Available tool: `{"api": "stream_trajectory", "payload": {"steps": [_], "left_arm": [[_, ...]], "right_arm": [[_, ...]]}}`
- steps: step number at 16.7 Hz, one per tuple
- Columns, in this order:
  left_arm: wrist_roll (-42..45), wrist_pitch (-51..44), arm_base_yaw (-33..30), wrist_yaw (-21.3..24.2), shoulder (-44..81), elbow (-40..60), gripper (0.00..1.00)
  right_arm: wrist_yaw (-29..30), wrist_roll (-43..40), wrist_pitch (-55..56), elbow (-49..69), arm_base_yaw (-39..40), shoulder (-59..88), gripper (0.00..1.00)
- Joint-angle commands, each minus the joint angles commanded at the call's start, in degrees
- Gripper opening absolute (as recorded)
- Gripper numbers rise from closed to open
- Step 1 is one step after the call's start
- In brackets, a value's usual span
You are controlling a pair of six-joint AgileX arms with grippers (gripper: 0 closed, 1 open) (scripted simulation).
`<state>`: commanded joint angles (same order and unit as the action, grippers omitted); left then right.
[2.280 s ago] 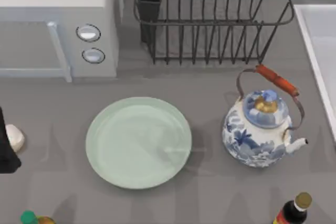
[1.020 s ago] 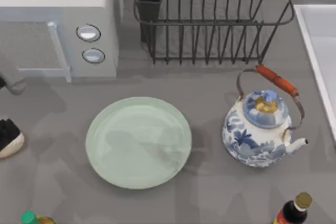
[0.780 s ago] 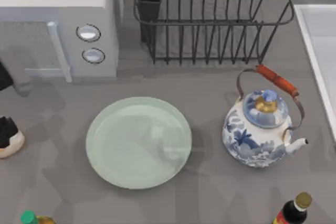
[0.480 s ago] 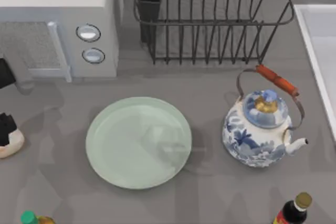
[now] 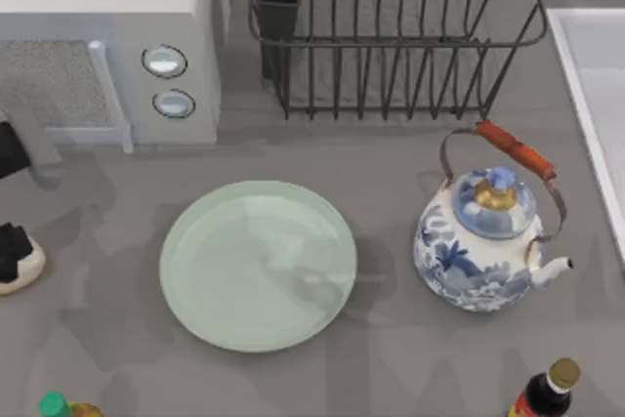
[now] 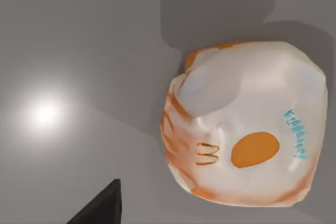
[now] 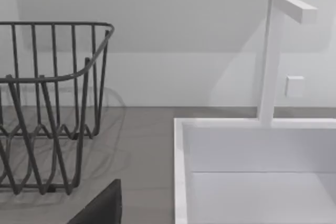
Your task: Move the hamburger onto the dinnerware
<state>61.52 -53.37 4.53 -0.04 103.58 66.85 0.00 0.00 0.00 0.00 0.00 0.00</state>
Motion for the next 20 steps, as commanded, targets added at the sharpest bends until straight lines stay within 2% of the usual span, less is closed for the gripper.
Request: {"api": "stream_trajectory", "payload": {"steps": [7, 13, 20], "left_arm": [[0.2, 12.8, 0.1, 0.0, 6.4, -6.5, 1.0], [-0.1, 14.6, -0.2, 0.0, 8.5, -6.1, 1.0], [-0.1, 14.6, -0.2, 0.0, 8.5, -6.1, 0.47]], "right_arm": [[0.0, 0.0, 0.0, 0.0, 0.0, 0.0, 1.0], [0.0, 0.0, 0.0, 0.0, 0.0, 0.0, 1.0], [0.0, 0.0, 0.0, 0.0, 0.0, 0.0, 1.0]]}}
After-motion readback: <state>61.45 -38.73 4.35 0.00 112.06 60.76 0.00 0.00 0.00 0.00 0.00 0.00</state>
